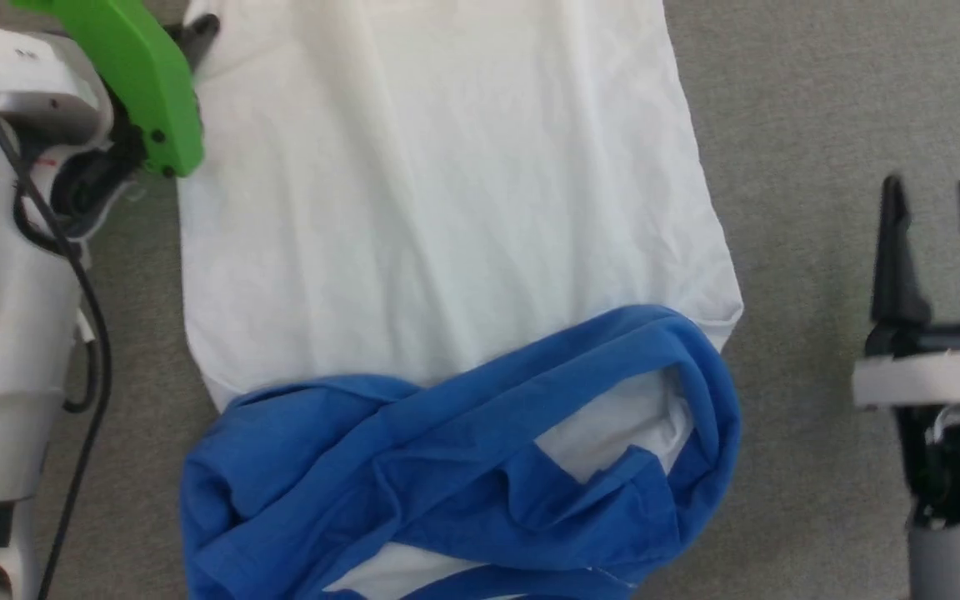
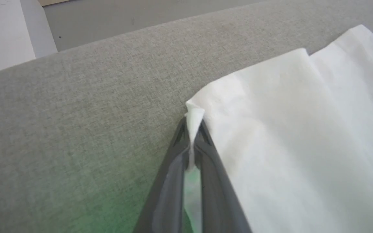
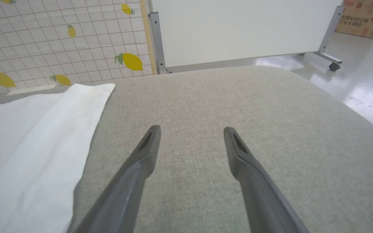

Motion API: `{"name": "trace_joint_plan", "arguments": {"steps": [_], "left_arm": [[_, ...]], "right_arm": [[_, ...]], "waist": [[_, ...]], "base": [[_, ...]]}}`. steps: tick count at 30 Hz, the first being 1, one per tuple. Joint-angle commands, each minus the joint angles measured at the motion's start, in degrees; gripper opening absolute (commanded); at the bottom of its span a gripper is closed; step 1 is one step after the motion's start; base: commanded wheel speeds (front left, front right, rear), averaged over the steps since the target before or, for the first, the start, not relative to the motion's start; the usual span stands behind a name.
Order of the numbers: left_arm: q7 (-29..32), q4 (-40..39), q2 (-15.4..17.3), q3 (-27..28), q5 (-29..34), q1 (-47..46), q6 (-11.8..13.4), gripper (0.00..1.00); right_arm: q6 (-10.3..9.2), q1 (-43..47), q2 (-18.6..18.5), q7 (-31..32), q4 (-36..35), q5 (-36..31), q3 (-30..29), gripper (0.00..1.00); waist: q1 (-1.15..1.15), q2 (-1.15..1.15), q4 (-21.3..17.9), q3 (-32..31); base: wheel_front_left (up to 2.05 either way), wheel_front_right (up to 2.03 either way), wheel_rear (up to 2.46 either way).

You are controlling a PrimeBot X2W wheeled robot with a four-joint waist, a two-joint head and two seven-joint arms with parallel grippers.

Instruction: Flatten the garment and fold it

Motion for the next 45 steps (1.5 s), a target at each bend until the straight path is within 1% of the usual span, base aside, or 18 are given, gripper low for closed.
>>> {"name": "trace_joint_plan", "arguments": {"steps": [1, 4, 6, 9, 11, 14, 16, 20, 24, 31, 38, 39, 40, 41, 45], "left_arm": [[-1.1, -0.5, -0.5, -0.5, -0.5, 0.9, -0.6, 0.00], [-3.1, -1.4, -1.2, -1.3, -1.2, 1.0, -1.1, 0.00], [-4.5, -2.0, -1.7, -2.0, -1.5, 0.7, -1.4, 0.00], [-6.1, -2.6, -2.4, -3.3, -2.1, -0.1, -1.7, 0.00], [-7.3, -2.8, -3.0, -4.2, -2.4, -0.7, -1.8, 0.00], [-8.8, -2.9, -3.8, -5.9, -2.9, -1.7, -1.9, 0.00], [-9.7, -2.8, -4.3, -7.1, -3.0, -2.4, -1.9, 0.00], [-11.1, -2.8, -5.1, -9.9, -3.9, -3.9, -1.9, 0.00], [-12.1, -2.7, -5.5, -12.5, -5.0, -5.5, -2.0, 0.00], [-13.7, -2.1, -5.8, -16.1, -6.7, -7.5, -2.0, 0.00], [-15.5, -0.5, -5.7, -18.7, -8.5, -8.8, -2.0, 0.00], [-15.6, -0.3, -5.7, -18.9, -8.7, -8.9, -2.0, 0.00], [-15.8, 0.0, -5.6, -19.2, -8.9, -9.1, -2.0, 0.00], [-16.0, 0.2, -5.4, -19.5, -9.1, -9.3, -2.0, 0.00], [-17.7, 1.5, -4.9, -19.5, -10.0, -9.8, -2.0, 0.00]], "right_arm": [[-0.08, -3.0, 0.0, 1.9, -2.1, -1.5, -0.6, 1.00], [-0.08, -7.9, -0.6, 8.2, -5.6, -3.1, -1.2, 1.00], [-0.08, -11.5, -2.5, 13.6, -7.0, -3.6, -0.8, 1.00], [-0.08, -17.2, -5.5, 23.6, -6.7, -2.1, 0.7, 1.00], [-0.08, -20.6, -7.6, 30.8, -5.1, -1.2, 1.9, 1.00], [-0.08, -25.1, -9.4, 41.5, -1.3, 1.0, 3.2, 1.00], [-0.08, -27.5, -10.0, 47.1, 1.2, 2.1, 3.5, 1.00], [-0.08, -31.2, -10.7, 54.4, 5.9, 2.4, 4.3, 1.00], [-0.08, -34.6, -11.0, 56.5, 9.4, 1.0, 4.1, 1.00], [-0.08, -38.4, -11.0, 56.4, 14.5, -1.8, 3.1, 1.00], [-0.08, -40.0, -10.8, 56.8, 18.6, -3.7, 2.8, 1.00], [-0.08, -40.1, -10.7, 57.0, 19.0, -3.9, 2.6, 0.79], [-0.08, -40.3, -10.6, 57.2, 19.3, -4.1, 2.5, 0.35], [-0.08, -40.5, -10.6, 57.3, 19.4, -4.3, 2.4, 0.00], [-0.08, -41.5, -10.6, 55.9, 18.9, -4.9, 1.7, 0.00]], "waist": [[0.00, 0.00, 2.6, -1.7], [0.00, 0.00, 4.5, -2.2], [0.00, 0.00, 6.0, -2.1], [0.00, 0.00, 8.1, -1.5], [0.00, 0.00, 9.3, -1.1], [0.00, 0.00, 11.1, -0.3], [0.00, 0.00, 12.2, 0.1], [0.00, 0.00, 14.1, 0.8], [0.00, 0.00, 15.9, 1.8], [0.00, 0.00, 18.2, 3.4], [0.00, 0.00, 19.5, 3.8], [0.00, 0.00, 19.6, 3.9], [0.00, 0.00, 19.7, 3.9], [0.00, 0.00, 19.7, 3.9], [0.00, 0.00, 19.4, 3.0]], "base": [[0.00, 0.00, 0.00], [0.00, 0.00, 0.00], [0.00, 0.00, 0.00], [0.00, 0.00, 0.00], [0.00, 0.00, 0.00], [0.00, 0.00, 0.00], [0.00, 0.00, 0.00], [0.00, 0.00, 0.00], [0.00, 0.00, 0.00], [0.00, 0.00, 0.00], [0.00, 0.00, 0.00], [0.00, 0.00, 0.00], [0.00, 0.00, 0.00], [0.00, 0.00, 0.00], [0.00, 0.00, 0.00]]}}
